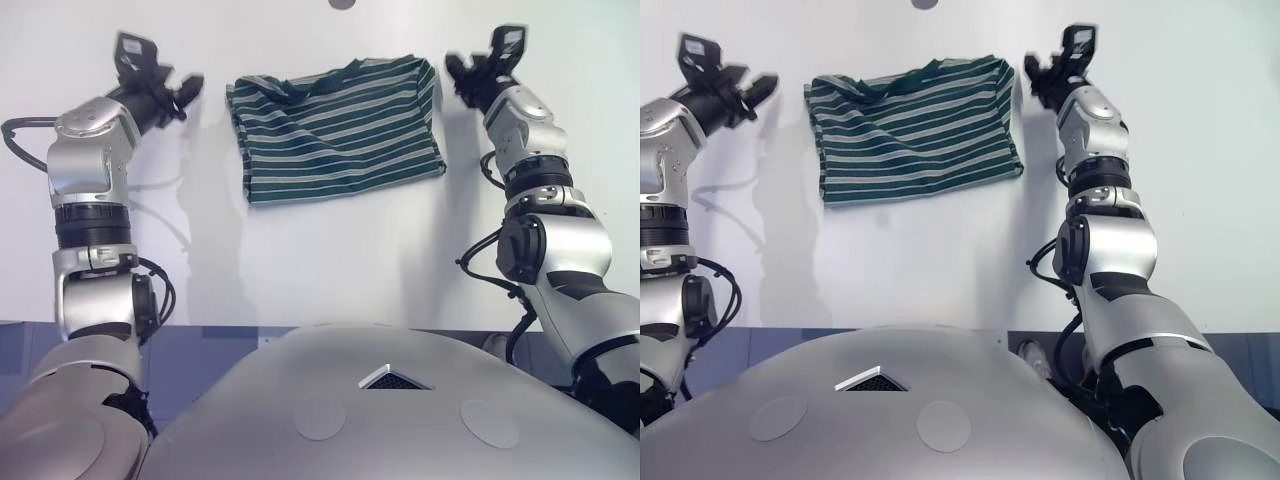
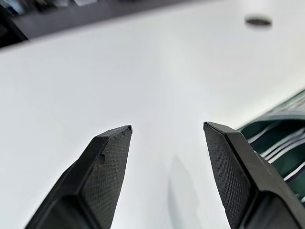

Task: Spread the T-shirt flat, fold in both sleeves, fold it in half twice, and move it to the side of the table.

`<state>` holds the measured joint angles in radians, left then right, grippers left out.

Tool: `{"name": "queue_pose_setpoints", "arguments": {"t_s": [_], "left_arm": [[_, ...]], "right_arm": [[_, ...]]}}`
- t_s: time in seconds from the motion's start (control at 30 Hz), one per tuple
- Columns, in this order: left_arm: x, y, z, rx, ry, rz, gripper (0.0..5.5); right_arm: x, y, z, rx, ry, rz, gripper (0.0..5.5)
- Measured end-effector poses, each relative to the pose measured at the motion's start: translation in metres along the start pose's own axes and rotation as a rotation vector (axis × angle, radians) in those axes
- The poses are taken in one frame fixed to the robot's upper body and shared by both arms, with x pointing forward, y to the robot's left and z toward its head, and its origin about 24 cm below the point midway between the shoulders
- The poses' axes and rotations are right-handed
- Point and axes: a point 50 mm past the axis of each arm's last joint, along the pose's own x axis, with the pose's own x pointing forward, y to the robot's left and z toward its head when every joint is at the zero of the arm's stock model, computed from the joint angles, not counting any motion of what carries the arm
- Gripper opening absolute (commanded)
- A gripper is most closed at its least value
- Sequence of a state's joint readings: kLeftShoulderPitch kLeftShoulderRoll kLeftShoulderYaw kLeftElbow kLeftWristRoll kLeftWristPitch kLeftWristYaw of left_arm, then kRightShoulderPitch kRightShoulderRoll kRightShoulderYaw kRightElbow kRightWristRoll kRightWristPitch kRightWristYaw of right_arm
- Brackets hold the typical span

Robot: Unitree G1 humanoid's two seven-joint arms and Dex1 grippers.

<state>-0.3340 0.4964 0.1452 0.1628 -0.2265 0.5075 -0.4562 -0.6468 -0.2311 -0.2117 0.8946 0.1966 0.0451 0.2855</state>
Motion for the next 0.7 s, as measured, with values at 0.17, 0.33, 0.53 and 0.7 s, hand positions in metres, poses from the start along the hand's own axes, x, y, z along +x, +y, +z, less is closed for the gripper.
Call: {"name": "queue_pose_setpoints", "arguments": {"t_s": [0.17, 0.33, 0.53, 0.7], "left_arm": [[-0.023, -0.049, 0.045, -0.026, -0.480, 0.044, 2.73], [-0.049, -0.085, 0.086, -0.077, -0.826, 0.085, 2.73], [-0.050, -0.103, 0.115, -0.032, -0.929, -0.013, 2.73], [-0.048, -0.102, 0.111, -0.032, -0.920, -0.004, 2.73]], "right_arm": [[-0.034, 0.048, 0.038, -0.212, -0.331, 0.158, 2.63], [-0.087, 0.176, -0.020, -0.432, -0.022, 0.726, 2.63], [-0.104, 0.222, -0.068, -0.692, 0.209, 0.926, 2.63], [-0.097, 0.230, -0.072, -0.880, 0.169, 1.002, 2.63]]}}
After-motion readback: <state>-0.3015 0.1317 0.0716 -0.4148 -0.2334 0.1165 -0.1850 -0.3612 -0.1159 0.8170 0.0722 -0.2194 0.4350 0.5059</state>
